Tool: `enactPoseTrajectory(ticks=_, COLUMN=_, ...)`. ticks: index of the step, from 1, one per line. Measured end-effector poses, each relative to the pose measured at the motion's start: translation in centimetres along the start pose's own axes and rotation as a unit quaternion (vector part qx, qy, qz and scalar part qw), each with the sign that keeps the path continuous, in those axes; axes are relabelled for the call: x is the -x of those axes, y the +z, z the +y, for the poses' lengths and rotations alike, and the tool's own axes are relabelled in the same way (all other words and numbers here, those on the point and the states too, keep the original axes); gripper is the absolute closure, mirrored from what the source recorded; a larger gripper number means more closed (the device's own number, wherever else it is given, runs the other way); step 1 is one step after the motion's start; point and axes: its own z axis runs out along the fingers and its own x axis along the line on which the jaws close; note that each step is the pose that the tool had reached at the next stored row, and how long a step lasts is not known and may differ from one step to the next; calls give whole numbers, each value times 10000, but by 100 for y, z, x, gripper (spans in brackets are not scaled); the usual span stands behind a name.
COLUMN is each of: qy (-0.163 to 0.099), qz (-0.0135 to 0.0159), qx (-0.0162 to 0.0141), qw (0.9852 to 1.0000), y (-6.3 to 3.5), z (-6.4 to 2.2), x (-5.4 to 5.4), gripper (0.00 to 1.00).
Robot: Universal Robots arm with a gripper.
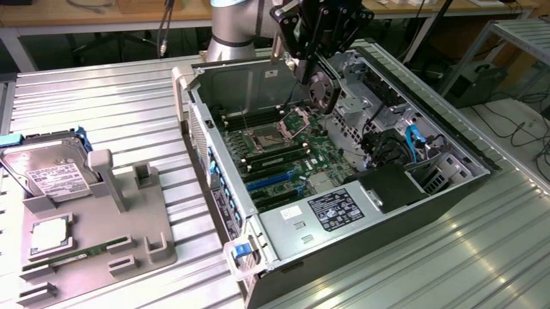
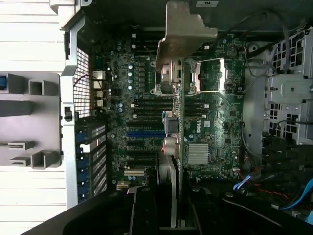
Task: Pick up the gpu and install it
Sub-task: 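Pick up the gpu and move the gpu toward the slot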
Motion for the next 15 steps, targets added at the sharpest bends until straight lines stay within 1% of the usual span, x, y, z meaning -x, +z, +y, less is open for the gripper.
enactPoseTrajectory(ticks=7, qy=0, qz=0, qx=0, qw=10000, y=2, z=-1, x=177, gripper=72)
enactPoseTrajectory(ticks=15, qy=0, qz=0, qx=0, qw=10000, y=8, z=-2, x=343, gripper=72)
